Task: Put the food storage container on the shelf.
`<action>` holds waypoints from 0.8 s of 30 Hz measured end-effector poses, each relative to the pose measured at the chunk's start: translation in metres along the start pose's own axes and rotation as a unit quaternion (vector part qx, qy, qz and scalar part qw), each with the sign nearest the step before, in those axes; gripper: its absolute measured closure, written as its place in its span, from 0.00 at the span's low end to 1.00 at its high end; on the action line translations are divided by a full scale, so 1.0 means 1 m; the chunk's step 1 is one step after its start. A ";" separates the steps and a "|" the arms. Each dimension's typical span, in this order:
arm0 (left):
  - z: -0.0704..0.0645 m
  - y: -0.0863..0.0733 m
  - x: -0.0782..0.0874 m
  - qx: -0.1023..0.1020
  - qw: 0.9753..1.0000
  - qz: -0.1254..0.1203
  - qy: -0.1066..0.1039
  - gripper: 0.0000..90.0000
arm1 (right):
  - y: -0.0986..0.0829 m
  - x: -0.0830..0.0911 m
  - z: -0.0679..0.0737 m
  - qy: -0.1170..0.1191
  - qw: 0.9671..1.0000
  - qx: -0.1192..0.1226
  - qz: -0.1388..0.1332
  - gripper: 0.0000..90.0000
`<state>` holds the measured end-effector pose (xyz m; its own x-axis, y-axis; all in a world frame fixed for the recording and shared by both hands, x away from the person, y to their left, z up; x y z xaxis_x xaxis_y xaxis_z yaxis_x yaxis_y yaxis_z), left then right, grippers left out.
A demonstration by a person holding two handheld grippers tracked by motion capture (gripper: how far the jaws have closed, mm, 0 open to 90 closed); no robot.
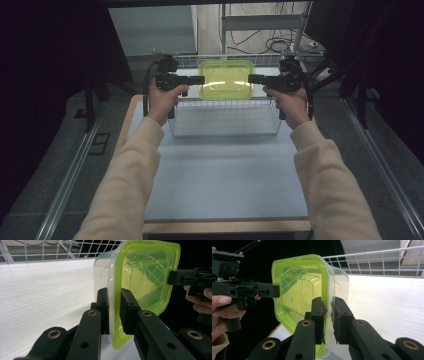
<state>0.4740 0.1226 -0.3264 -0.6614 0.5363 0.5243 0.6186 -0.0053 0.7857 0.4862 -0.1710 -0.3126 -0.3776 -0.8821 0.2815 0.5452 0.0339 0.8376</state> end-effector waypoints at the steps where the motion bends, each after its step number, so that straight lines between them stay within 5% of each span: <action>1: 0.001 0.000 -0.002 0.003 1.000 0.002 0.001 0.89 | 0.000 -0.001 -0.002 -0.002 1.000 -0.004 0.001 0.88; 5: 0.006 -0.001 -0.011 0.005 1.000 0.011 0.003 0.89 | 0.000 -0.008 -0.010 -0.015 1.000 -0.011 0.015 0.88; 14: 0.015 0.008 -0.020 0.049 0.998 0.019 -0.017 0.88 | 0.003 -0.015 -0.021 -0.025 0.999 -0.026 0.013 0.86; 19: 0.014 0.011 -0.028 0.047 0.999 0.010 0.016 0.83 | 0.003 -0.023 -0.022 -0.040 0.999 -0.019 0.014 0.80; 24: 0.017 0.012 -0.034 0.066 0.998 0.008 0.015 0.80 | 0.002 -0.027 -0.024 -0.062 0.998 -0.009 0.013 0.75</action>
<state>0.5110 0.1189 -0.3406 -0.6623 0.5121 0.5469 0.6782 0.0995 0.7281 0.5152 -0.1585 -0.3293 -0.4517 -0.8167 0.3592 0.5683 0.0469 0.8215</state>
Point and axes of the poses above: each handheld gripper's, and its own axes: x roughly backward along the jaws, y roughly out of its top, z roughly to its left, the point moved 3 cm from there along -x, roughly forward along the jaws, and after that the axes turned 13 degrees about y, right-handed, at the moved point
